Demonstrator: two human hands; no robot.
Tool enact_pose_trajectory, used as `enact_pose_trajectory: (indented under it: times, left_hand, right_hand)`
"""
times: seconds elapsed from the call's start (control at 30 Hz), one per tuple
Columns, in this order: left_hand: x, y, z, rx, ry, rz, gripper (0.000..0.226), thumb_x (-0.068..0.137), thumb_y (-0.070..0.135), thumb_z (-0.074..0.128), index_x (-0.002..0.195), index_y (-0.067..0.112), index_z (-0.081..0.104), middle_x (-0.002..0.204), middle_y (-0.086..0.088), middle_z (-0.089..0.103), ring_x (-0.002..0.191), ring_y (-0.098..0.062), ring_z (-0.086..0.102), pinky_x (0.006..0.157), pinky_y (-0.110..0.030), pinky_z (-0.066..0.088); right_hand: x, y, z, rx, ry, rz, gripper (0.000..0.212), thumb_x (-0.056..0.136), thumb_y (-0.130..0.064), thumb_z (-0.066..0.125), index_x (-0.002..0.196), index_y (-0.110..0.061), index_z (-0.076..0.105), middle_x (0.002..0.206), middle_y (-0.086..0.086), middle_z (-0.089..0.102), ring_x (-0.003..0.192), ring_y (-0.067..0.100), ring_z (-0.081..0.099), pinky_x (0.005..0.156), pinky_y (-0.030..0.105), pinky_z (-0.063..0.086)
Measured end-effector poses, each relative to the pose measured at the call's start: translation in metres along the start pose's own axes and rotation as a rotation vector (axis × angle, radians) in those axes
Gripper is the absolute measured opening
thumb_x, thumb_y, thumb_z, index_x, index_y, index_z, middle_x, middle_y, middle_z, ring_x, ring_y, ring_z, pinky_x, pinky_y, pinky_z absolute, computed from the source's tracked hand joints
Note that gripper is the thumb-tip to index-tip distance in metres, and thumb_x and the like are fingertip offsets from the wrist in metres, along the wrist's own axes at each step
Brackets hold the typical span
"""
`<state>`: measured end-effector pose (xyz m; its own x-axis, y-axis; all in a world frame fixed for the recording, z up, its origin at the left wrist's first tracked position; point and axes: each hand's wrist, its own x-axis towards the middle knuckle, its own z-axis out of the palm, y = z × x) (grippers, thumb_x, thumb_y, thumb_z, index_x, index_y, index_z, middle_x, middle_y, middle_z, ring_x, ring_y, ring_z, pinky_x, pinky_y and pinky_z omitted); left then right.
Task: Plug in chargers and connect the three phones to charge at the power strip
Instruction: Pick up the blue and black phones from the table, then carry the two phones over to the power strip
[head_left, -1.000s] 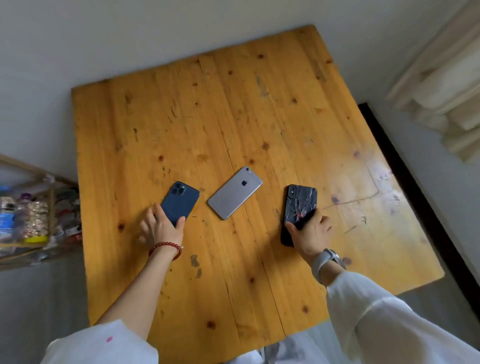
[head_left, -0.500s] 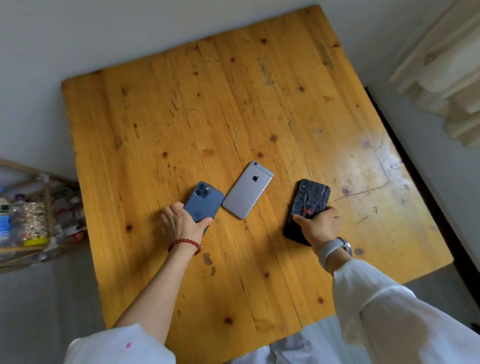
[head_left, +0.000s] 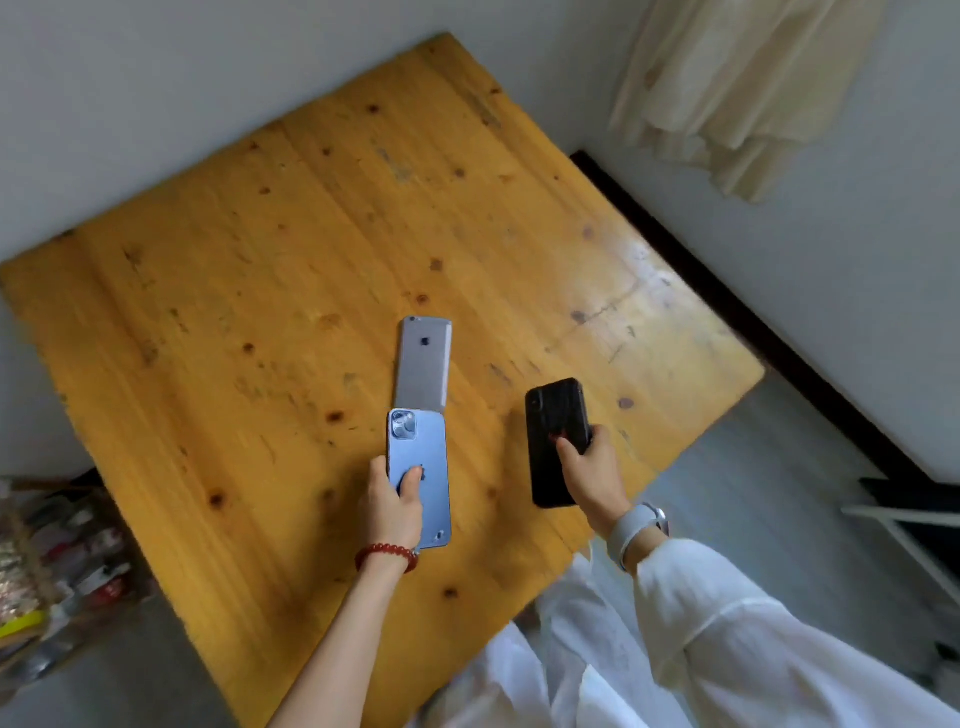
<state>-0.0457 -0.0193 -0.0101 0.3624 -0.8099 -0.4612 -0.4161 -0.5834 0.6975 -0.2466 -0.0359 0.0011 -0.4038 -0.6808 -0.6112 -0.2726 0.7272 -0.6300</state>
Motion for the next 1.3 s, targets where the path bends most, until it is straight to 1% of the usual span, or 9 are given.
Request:
enact_pose_trajectory:
  times: [0.1, 0.3, 0.47, 0.53, 0.7, 0.87, 1.07, 1.17, 1.3]
  left_hand:
    - [-0.019, 0.031, 0.031, 0.019, -0.136, 0.101, 0.010, 0.087, 0.017, 0.053, 0.086, 0.012, 0.044, 0.070, 0.006, 0.053, 0.058, -0.010, 0.050, 0.044, -0.021, 0.032]
    - [-0.082, 0.104, 0.121, 0.180, -0.452, 0.419, 0.007, 0.089, 0.022, 0.050, 0.088, 0.016, 0.045, 0.069, 0.006, 0.054, 0.062, -0.019, 0.054, 0.049, -0.024, 0.037]
    - [-0.184, 0.137, 0.221, 0.267, -0.652, 0.595, 0.010, 0.088, 0.021, 0.051, 0.092, 0.011, 0.049, 0.083, -0.002, 0.057, 0.073, -0.024, 0.054, 0.063, -0.029, 0.041]
    - [-0.238, 0.139, 0.265, 0.342, -0.710, 0.682, 0.010, 0.087, 0.022, 0.052, 0.089, 0.013, 0.048, 0.080, -0.001, 0.057, 0.073, -0.023, 0.053, 0.062, -0.029, 0.041]
    - [-0.380, 0.130, 0.367, 0.454, -0.887, 0.823, 0.008, 0.086, 0.024, 0.051, 0.085, 0.017, 0.049, 0.074, 0.011, 0.054, 0.066, -0.006, 0.052, 0.050, -0.023, 0.036]
    - [-0.538, 0.112, 0.456, 0.535, -1.101, 0.978, 0.009, 0.085, 0.024, 0.051, 0.088, 0.016, 0.050, 0.073, 0.015, 0.052, 0.067, 0.000, 0.048, 0.052, -0.020, 0.034]
    - [-0.696, 0.076, 0.537, 0.680, -1.350, 1.228, 0.010, 0.085, 0.021, 0.054, 0.082, 0.014, 0.048, 0.067, 0.012, 0.050, 0.062, -0.005, 0.046, 0.049, -0.018, 0.032]
    - [-0.773, 0.046, 0.582, 0.756, -1.458, 1.304, 0.011, 0.085, 0.020, 0.055, 0.083, 0.012, 0.049, 0.073, 0.002, 0.054, 0.069, -0.019, 0.048, 0.056, -0.027, 0.032]
    - [-0.892, 0.004, 0.650, 0.794, -1.592, 1.416, 0.017, 0.084, 0.020, 0.057, 0.091, 0.005, 0.055, 0.081, -0.003, 0.055, 0.073, -0.022, 0.049, 0.065, -0.028, 0.033]
  right_hand:
    - [-0.025, 0.035, -0.045, 0.073, 0.117, 0.007, 0.027, 0.088, -0.018, 0.053, 0.110, -0.005, 0.046, 0.102, 0.013, 0.058, 0.096, 0.032, 0.057, 0.081, 0.042, 0.048]
    - [-0.069, 0.125, -0.157, 0.257, 0.416, 0.085, 0.020, 0.086, -0.016, 0.057, 0.104, -0.008, 0.052, 0.091, 0.006, 0.059, 0.088, 0.025, 0.056, 0.076, 0.036, 0.042]
    - [-0.114, 0.228, -0.242, 0.463, 0.664, 0.182, 0.021, 0.085, -0.014, 0.060, 0.104, -0.007, 0.054, 0.088, 0.002, 0.058, 0.085, 0.021, 0.054, 0.073, 0.030, 0.039]
    - [-0.140, 0.280, -0.273, 0.548, 0.750, 0.250, 0.018, 0.084, -0.014, 0.060, 0.101, -0.009, 0.055, 0.086, 0.002, 0.058, 0.082, 0.020, 0.053, 0.070, 0.027, 0.036]
    - [-0.201, 0.403, -0.345, 0.709, 0.902, 0.391, 0.013, 0.085, -0.024, 0.060, 0.091, -0.017, 0.051, 0.084, 0.002, 0.059, 0.080, 0.023, 0.055, 0.061, 0.029, 0.036]
    - [-0.269, 0.507, -0.409, 0.832, 1.110, 0.527, 0.017, 0.086, -0.025, 0.060, 0.097, -0.014, 0.053, 0.088, 0.003, 0.060, 0.083, 0.024, 0.055, 0.069, 0.030, 0.038]
    - [-0.334, 0.606, -0.454, 1.021, 1.318, 0.665, 0.017, 0.086, -0.027, 0.059, 0.095, -0.014, 0.053, 0.094, 0.008, 0.066, 0.086, 0.028, 0.061, 0.077, 0.039, 0.050]
    - [-0.366, 0.664, -0.475, 1.103, 1.413, 0.744, 0.014, 0.086, -0.026, 0.059, 0.094, -0.017, 0.052, 0.093, 0.007, 0.065, 0.086, 0.027, 0.061, 0.071, 0.033, 0.047]
    - [-0.406, 0.754, -0.527, 1.157, 1.545, 0.826, 0.015, 0.087, -0.027, 0.058, 0.095, -0.016, 0.052, 0.092, 0.005, 0.063, 0.086, 0.026, 0.060, 0.072, 0.032, 0.043]
